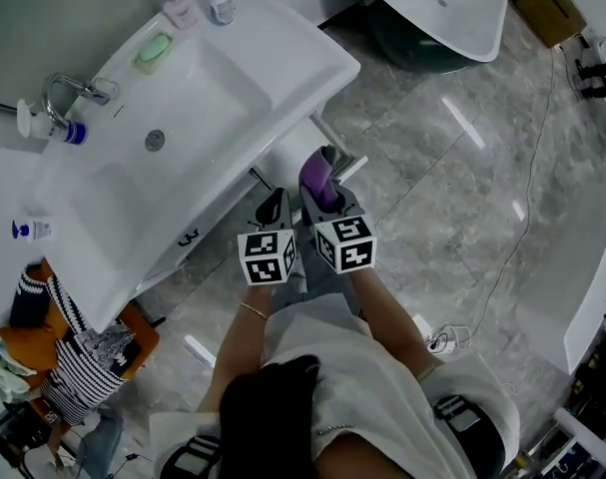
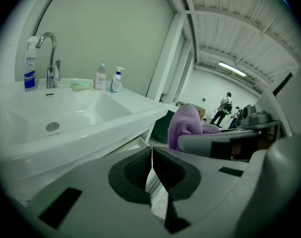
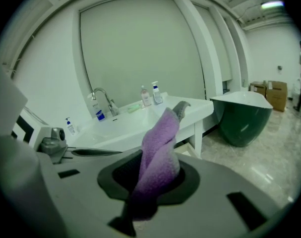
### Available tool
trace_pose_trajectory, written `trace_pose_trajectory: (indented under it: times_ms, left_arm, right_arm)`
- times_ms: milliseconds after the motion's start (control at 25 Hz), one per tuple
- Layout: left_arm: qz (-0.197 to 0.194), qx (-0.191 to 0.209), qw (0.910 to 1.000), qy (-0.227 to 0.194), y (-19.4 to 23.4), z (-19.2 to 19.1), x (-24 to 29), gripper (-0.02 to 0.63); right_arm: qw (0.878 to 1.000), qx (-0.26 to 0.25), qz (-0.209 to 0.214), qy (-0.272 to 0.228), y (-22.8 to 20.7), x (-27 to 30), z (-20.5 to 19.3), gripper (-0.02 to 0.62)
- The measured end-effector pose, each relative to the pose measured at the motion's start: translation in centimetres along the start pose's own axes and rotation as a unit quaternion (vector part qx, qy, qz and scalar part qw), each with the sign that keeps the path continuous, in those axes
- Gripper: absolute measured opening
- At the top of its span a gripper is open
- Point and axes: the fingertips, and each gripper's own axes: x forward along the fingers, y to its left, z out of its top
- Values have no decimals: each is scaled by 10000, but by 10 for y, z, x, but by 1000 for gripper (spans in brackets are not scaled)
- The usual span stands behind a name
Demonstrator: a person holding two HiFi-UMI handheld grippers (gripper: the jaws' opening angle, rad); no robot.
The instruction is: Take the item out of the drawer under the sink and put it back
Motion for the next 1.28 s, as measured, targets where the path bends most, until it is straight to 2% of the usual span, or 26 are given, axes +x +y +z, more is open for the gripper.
trace_pose_trajectory:
  times_ms: [280, 560, 720, 880, 1080, 1280]
  left_arm:
    - [15, 41, 9997, 227, 6, -9, 25, 11]
    - [51, -32, 9987, 513, 17, -29, 62, 11]
    - [152, -226, 9980, 571, 22, -39, 83, 11]
    - [348, -660, 9948, 689, 31, -53, 101, 9]
    - [649, -745, 9918, 806, 48, -67, 125, 9]
    - [689, -940, 9895, 860, 54, -78, 139, 11]
  right_arm:
    - [9994, 252, -20, 246, -22, 31, -16, 84]
    - [9979, 333, 235, 511, -33, 63, -29, 84]
    - [9972, 391, 244, 582, -49, 81, -32, 84]
    - [9957, 513, 222, 738, -67, 99, -41, 84]
    - [9932, 575, 227, 990, -83, 127, -52, 84]
    - [9909, 536, 318, 1192, -90, 142, -67, 84]
